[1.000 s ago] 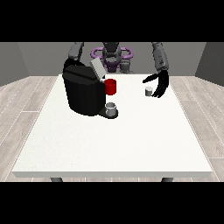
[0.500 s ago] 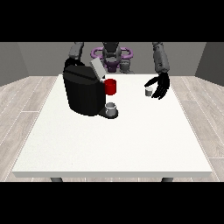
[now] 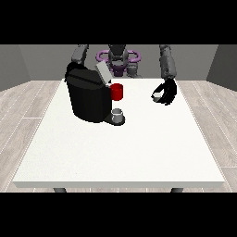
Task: Insert the coffee pod into the coffee machine and close the lid
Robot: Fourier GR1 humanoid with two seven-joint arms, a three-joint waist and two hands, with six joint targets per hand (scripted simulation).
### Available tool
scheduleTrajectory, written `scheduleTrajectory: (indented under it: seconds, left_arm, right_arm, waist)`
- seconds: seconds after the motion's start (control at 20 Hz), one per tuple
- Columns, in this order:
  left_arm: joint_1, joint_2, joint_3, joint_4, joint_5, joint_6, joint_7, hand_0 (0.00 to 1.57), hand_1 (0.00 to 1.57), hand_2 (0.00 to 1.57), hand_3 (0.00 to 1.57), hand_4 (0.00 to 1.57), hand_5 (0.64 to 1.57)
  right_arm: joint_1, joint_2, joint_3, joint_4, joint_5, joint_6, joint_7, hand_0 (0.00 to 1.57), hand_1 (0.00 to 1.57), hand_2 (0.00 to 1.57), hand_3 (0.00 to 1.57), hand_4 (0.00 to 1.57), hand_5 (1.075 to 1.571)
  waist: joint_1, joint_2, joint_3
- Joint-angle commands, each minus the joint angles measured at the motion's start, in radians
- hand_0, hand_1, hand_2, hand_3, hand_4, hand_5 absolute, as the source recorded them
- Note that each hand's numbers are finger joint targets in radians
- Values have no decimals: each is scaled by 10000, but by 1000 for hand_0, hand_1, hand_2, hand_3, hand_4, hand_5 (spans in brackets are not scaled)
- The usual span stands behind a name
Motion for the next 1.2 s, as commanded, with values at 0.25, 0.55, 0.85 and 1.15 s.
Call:
scheduleTrajectory:
  seconds: [0.25,0.55,0.85,1.15]
  left_arm:
    - [-240,369,-117,892,-782,348,-763,1174,1174,1286,1183,412,1571]
    - [-1225,275,-249,66,-537,-945,-759,1477,1477,1470,1410,632,1571]
    - [-1863,-106,-488,-562,-631,-1804,151,1289,1289,1362,1337,557,1571]
    - [-2722,202,-115,-682,-502,-2235,355,1256,1256,1331,1292,545,1571]
  right_arm:
    - [-189,-22,57,-188,-98,-157,342,0,0,0,0,398,1571]
    - [-20,-154,-317,749,-322,-68,-76,0,0,0,0,438,1571]
    - [176,160,-226,1346,-280,-164,-565,0,0,0,0,468,1571]
    - [-280,-145,-225,1111,-555,392,-248,0,0,0,0,492,1571]
  waist:
    - [-47,158,-19]
    - [91,-350,-12]
    - [269,-1029,-10]
    - [-160,-716,-13]
